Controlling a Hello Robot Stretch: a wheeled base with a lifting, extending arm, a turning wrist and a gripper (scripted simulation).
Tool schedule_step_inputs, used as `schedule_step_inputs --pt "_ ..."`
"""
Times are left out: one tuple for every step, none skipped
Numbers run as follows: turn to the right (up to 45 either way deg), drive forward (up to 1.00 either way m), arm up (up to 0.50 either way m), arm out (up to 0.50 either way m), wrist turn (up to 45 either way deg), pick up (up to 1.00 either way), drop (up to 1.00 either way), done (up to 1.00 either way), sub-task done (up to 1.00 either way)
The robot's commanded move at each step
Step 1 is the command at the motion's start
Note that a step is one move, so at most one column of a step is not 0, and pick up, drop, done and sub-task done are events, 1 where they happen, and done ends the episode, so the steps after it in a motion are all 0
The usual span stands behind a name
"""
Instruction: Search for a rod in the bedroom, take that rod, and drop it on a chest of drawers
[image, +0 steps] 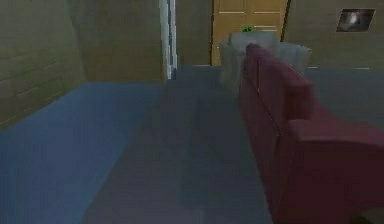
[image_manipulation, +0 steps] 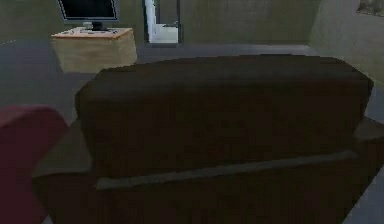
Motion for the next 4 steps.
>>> schedule_step_inputs --pt "6.0 0.0 0.0 0.0 0.0 0.0 0.0 0.0 0.0" --pt "0.0 0.1 0.0 0.0 0.0 0.0 0.0 0.0 0.0" --pt "-6.0 0.0 0.0 0.0 0.0 0.0 0.0 0.0 0.0" --pt "0.0 1.0 0.0 0.0 0.0 0.0 0.0 0.0 0.0"
